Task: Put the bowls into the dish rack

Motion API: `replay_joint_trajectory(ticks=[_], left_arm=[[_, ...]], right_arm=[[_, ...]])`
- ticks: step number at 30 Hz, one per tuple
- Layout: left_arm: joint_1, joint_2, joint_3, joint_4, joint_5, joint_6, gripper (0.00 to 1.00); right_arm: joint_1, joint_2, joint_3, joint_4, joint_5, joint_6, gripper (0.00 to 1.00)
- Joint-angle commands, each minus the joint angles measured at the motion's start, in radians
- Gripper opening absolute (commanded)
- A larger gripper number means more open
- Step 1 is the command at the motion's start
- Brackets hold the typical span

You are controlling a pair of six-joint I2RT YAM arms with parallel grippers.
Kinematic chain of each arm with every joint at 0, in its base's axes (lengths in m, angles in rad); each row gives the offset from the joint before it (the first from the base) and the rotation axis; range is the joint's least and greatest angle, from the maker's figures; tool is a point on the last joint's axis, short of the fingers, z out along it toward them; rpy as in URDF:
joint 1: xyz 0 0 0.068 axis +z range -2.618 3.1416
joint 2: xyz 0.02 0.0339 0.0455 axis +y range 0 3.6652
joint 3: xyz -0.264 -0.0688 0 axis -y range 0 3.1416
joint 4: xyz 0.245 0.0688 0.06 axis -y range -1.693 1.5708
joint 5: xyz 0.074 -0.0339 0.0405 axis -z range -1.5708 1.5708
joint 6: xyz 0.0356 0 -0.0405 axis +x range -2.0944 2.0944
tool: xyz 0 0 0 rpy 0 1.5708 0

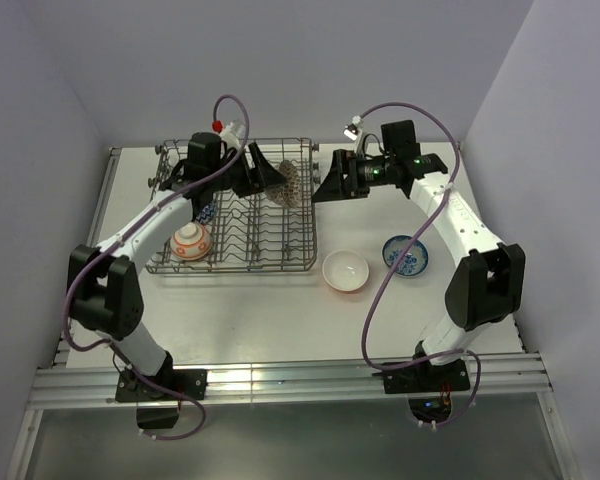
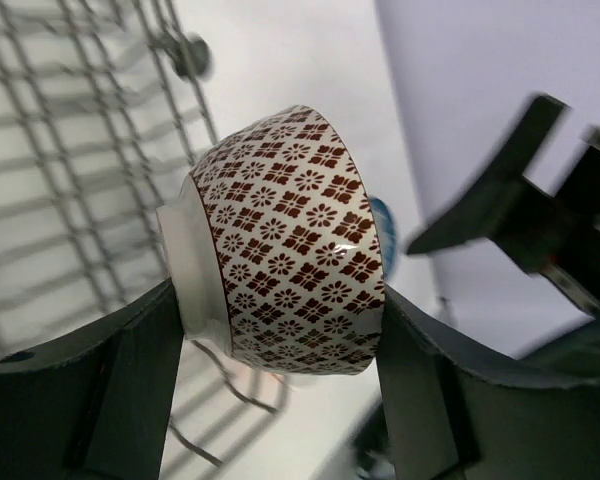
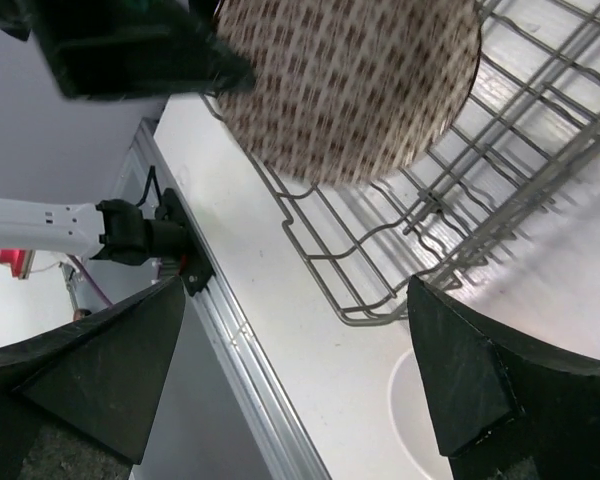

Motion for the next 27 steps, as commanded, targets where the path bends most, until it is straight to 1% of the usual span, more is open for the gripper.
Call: replay_joint_trajectory(ticks=[1,2,3,4,6,7,9,10,12,14,15,16,20,21,24,27], left_arm=[[-0.002,0.055,0.197,-0.093,-0.137,0.254,0.00],[-0.002,0.098,0.227,-0.110,-0.160,0.296,0.00],[-0.002,0.118,0.256,-0.132,-0.212,0.331,0.00],[-0.002,0.133,0.299,-0.145,-0.233,0.385,0.00],[-0.002,0.178,0.348,-0.147,-0.293,0.438,0.00],[-0.009,0.195,0.368,-0.158,-0.319,0.499,0.00],[-0.016,0.245,0.425,-0.162,-0.353,0.561,0.00],[-0.017,0.264,0.443,-0.164,-0.356,0.616,0.00],[-0.019,0.319,0.486,-0.176,-0.347,0.678,0.00],[-0.023,0.356,0.557,-0.199,-0.327,0.785,0.00],[-0.025,0.388,0.593,-0.202,-0.321,0.814,0.00],[-0.029,0.400,0.604,-0.204,-0.318,0.875,0.00],[-0.039,0.414,0.594,-0.157,-0.323,1.012,0.00],[-0.042,0.408,0.559,-0.108,-0.321,1.028,0.00],[-0.061,0.400,0.508,-0.052,-0.352,1.145,0.00],[-0.074,0.402,0.471,0.000,-0.362,1.230,0.00]], right_arm=[[-0.043,-0.026,0.038,-0.021,-0.023,-0.017,1.00],[-0.063,-0.032,0.037,-0.025,-0.026,-0.020,1.00],[-0.074,-0.035,0.032,-0.025,-0.035,-0.022,1.00],[-0.083,-0.037,0.029,-0.025,-0.041,-0.022,1.00],[-0.117,-0.044,0.023,-0.033,-0.047,-0.031,1.00],[-0.126,-0.046,0.022,-0.036,-0.050,-0.035,1.00],[-0.152,-0.051,0.014,-0.044,-0.053,-0.046,1.00],[-0.160,-0.052,0.012,-0.048,-0.058,-0.051,1.00],[-0.175,-0.052,0.009,-0.065,-0.061,-0.066,1.00],[-0.195,-0.052,0.002,-0.074,-0.067,-0.075,1.00],[-0.201,-0.052,-0.001,-0.077,-0.070,-0.078,1.00],[-0.212,-0.052,-0.004,-0.085,-0.072,-0.083,1.00],[-0.226,-0.058,-0.024,-0.099,-0.064,-0.110,1.00],[-0.227,-0.060,-0.027,-0.099,-0.064,-0.112,1.00],[-0.235,-0.058,-0.041,-0.097,-0.063,-0.115,1.00],[-0.237,-0.054,-0.046,-0.100,-0.064,-0.118,1.00]])
